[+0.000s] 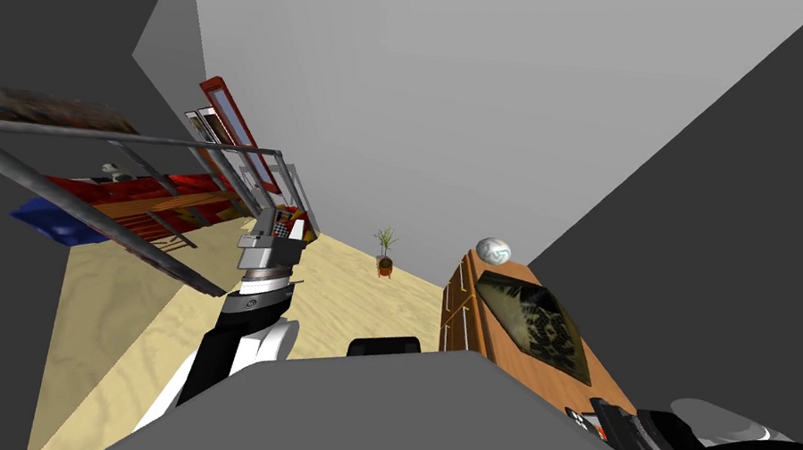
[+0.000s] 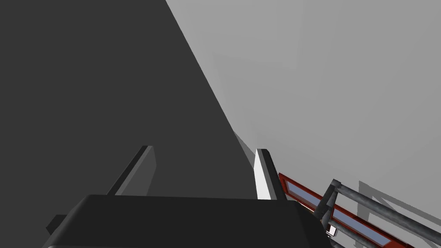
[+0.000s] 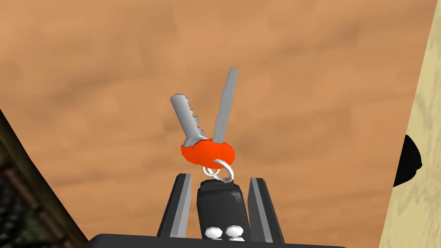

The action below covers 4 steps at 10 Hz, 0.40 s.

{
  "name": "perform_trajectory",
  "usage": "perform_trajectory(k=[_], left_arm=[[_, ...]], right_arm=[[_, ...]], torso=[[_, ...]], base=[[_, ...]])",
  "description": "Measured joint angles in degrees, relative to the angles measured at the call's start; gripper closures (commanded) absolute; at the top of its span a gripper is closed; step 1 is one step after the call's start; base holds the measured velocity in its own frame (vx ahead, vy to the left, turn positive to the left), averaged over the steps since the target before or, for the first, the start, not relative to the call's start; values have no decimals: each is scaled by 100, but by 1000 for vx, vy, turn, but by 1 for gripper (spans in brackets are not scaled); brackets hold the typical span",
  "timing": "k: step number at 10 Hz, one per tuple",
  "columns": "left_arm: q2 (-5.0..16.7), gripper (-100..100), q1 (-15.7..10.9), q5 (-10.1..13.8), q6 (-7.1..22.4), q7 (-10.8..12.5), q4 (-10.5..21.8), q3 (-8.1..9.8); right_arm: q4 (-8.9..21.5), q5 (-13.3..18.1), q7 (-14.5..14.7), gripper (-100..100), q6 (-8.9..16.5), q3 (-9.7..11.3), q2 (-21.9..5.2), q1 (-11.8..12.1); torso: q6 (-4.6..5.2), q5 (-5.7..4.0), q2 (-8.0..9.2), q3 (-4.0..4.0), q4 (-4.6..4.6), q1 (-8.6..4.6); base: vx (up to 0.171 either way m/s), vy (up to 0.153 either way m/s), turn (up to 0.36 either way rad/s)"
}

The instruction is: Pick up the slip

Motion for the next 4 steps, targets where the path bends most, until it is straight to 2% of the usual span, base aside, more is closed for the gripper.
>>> perform_trajectory(k=[3, 4], left_arm=[[0, 0, 0, 0, 0, 0, 0, 0], [0, 0, 0, 0, 0, 0, 0, 0]], right_arm=[[-82, 462, -350, 100, -126, -171, -95, -172], [-92, 482, -389, 0, -132, -178, -102, -180]], torso=[[-1, 3, 4, 2, 1, 4], [1, 1, -2, -1, 0, 3]], base=[[-39, 8, -31], [0, 0, 0]])
